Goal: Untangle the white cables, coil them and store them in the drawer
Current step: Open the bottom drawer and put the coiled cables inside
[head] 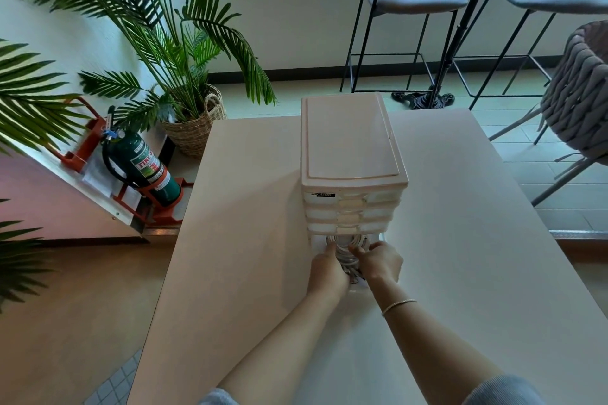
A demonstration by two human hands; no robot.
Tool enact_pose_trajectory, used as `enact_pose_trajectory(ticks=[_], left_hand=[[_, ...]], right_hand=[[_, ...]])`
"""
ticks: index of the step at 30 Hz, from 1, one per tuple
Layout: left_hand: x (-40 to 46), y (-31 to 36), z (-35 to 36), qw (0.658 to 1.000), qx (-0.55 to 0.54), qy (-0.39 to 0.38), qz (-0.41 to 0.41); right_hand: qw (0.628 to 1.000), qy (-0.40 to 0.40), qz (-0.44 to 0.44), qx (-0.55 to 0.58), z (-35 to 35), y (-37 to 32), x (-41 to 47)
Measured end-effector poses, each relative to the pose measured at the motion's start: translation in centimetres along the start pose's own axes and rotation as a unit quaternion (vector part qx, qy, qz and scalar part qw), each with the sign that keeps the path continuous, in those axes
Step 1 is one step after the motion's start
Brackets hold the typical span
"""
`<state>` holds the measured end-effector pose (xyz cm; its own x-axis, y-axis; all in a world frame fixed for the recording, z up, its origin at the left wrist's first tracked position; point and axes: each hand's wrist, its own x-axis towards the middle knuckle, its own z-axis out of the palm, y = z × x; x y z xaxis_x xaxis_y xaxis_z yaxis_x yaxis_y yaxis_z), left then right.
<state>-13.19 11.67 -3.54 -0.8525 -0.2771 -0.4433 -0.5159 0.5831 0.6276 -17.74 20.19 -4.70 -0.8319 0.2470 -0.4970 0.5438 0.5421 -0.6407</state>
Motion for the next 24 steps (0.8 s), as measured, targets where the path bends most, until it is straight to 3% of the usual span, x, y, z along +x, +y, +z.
enact_pose_trajectory(ticks=[5, 12, 16, 19, 21, 23, 24], left_hand=[[-0.2, -0.6, 0.2, 0.998, 0.007, 0.053, 0.036], [-0.4, -0.7, 0.7, 0.997, 0.018, 0.062, 0.042], [-0.9, -0.4, 0.2, 0.996, -0.063, 0.059, 0.015], [-1.4, -0.2, -0.2, 0.984, -0.073, 0.143, 0.072], [-1.7, 0.4, -1.0, 0.940, -0.070, 0.288, 0.168], [-2.0, 1.8, -2.5, 0.860, -0.045, 0.413, 0.295], [-1.9, 2.8, -3.6, 0.829, -0.033, 0.441, 0.342]], right_hand=[[0.998, -0.008, -0.015, -0.064, -0.1, 0.2, 0.3], [0.991, -0.054, -0.030, -0.117, -0.8, 0.4, 0.5], [0.995, -0.047, -0.033, -0.086, -1.0, 0.6, 0.4], [0.998, -0.030, -0.038, -0.037, -1.3, 0.6, 0.2], [0.999, -0.019, -0.034, 0.009, -1.8, 0.5, 0.0], [0.998, -0.001, -0.050, 0.029, -2.8, 0.5, -0.6], [0.998, 0.011, -0.064, 0.021, -3.4, 0.6, -0.9]])
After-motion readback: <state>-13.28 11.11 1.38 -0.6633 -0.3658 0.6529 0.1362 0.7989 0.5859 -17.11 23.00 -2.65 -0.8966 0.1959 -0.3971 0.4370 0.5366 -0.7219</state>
